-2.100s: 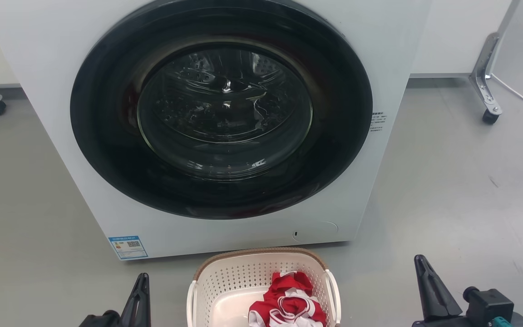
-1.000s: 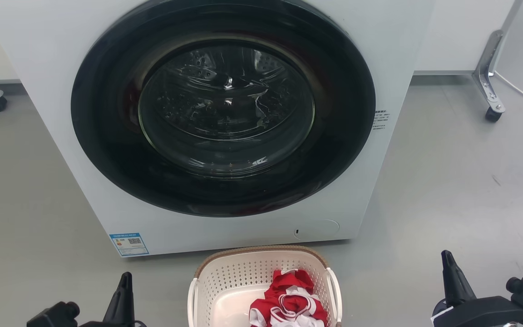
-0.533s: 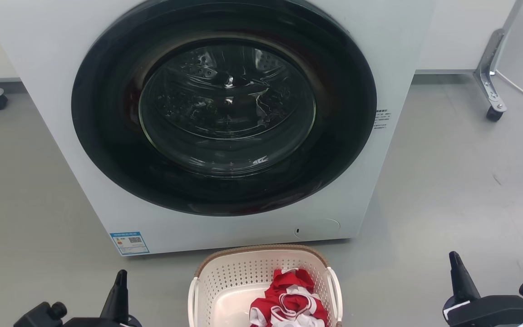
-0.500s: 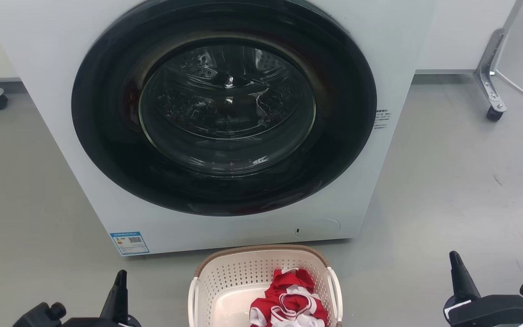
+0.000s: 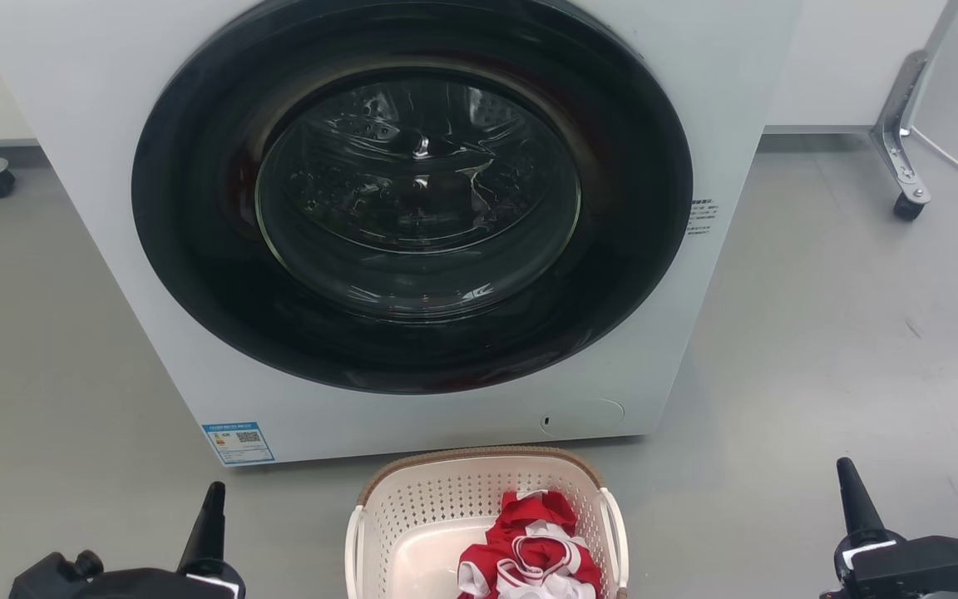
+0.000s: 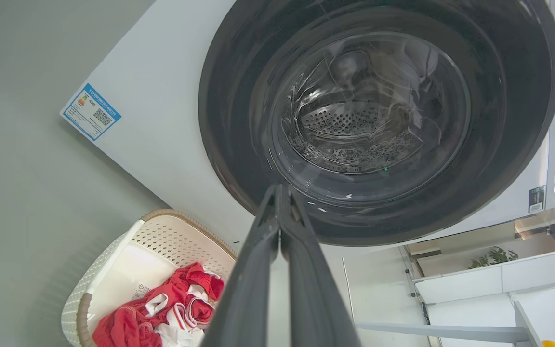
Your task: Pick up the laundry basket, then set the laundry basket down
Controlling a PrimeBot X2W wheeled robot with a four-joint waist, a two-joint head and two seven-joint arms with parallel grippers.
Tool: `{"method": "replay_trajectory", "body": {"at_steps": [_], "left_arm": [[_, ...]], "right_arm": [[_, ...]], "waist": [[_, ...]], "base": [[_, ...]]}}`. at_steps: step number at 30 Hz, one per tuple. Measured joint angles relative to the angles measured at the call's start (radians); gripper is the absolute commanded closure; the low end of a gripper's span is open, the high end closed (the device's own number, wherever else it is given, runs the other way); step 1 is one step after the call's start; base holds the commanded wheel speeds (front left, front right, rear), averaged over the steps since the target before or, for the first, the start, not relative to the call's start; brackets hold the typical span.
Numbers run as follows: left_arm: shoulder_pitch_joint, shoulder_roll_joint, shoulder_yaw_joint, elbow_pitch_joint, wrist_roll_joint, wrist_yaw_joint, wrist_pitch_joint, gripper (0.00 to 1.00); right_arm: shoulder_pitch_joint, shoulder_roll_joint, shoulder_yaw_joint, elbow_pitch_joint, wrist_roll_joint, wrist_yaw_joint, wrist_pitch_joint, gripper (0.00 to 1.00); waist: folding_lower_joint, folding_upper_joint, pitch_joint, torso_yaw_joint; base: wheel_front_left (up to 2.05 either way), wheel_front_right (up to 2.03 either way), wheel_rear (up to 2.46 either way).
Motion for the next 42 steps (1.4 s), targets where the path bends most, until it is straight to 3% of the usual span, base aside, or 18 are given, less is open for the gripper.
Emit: {"method": "replay_trajectory", "body": {"at_steps": [33, 42], "left_arm": [[-0.067, -0.024, 0.099, 0.058, -0.413, -0.084, 0.09, 1.0], [-0.069, -0.026, 0.1, 0.059, -0.429, -0.086, 0.09, 1.0]], "right_arm": [[-0.033, 0.064, -0.161, 0.04, 0.398, 0.082, 0.112, 1.0], [-0.036, 0.066, -0.163, 0.041, 0.401, 0.084, 0.114, 1.0]], "waist": [[0.0, 0.0, 0.008, 0.005], [0.0, 0.0, 0.008, 0.005]], "base": [[0.0, 0.0, 0.0], [0.0, 0.0, 0.0]]}}
